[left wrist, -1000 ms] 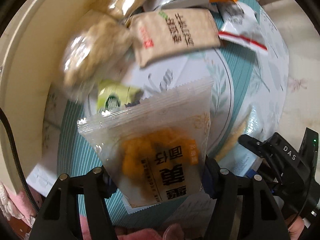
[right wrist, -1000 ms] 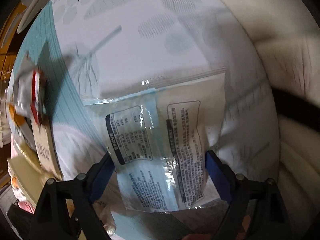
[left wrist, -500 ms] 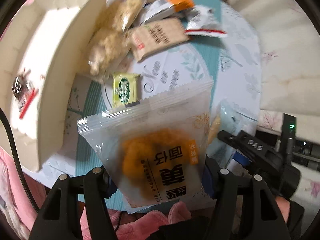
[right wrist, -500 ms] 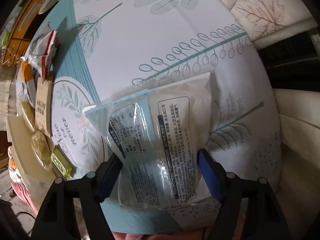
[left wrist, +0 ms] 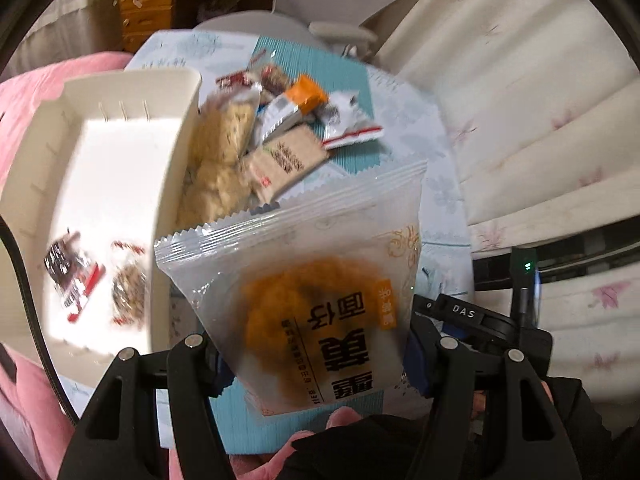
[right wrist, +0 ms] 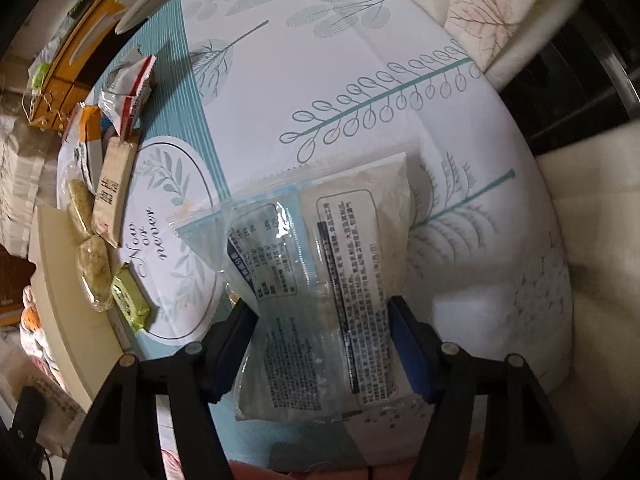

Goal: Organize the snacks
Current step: 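Carry both packets over the white tray and open both tools to release them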

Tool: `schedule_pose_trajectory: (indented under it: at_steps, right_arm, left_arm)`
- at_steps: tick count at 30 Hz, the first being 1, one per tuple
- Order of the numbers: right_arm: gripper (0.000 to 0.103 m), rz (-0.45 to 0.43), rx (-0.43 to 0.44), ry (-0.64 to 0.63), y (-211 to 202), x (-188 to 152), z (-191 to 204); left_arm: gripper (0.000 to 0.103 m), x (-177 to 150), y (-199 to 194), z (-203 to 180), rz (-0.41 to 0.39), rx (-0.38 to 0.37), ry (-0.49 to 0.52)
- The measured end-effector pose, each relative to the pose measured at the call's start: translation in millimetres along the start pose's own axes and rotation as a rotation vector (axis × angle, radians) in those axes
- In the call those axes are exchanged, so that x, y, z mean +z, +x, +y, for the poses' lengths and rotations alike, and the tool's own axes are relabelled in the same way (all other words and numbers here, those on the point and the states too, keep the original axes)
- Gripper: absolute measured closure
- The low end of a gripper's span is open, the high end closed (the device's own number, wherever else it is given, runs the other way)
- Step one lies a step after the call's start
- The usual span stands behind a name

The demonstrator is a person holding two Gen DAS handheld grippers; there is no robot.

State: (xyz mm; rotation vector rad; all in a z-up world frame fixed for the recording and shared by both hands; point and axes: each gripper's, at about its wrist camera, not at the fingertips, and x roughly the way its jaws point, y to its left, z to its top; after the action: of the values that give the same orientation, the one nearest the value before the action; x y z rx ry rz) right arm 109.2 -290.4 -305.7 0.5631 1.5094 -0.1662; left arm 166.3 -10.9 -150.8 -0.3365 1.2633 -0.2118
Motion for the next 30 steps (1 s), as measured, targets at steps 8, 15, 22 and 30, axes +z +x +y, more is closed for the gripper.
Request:
schedule_pose_trajectory:
  at_steps: [8, 15, 22, 30]
  right_arm:
    - [0.039, -0.061, 0.063, 0.163, -29.9, -40.3, 31.0]
    - [0.039, -0.15, 0.126, 0.229, -42.8, -73.2, 68.8]
    - [0.039, -0.289, 0.228, 0.273, -60.4, -113.6, 111.0]
    - [0.039, -0.437, 0.366, 0.204, -76.3, -151.8, 166.5]
  left_arm:
    - [0.038, 9.0, -47.8, 52.5, -0.052, -0.05, 0.07]
    - [0.037, 22.9, -78.9, 105.0, -0.086, -0.042, 0.09]
    - [0.037, 36.9, -105.3, 158.7, -0.101, -0.029, 0.143]
    - [0.037, 49.1, -111.2, 218.3, -0.047, 0.027, 0.138]
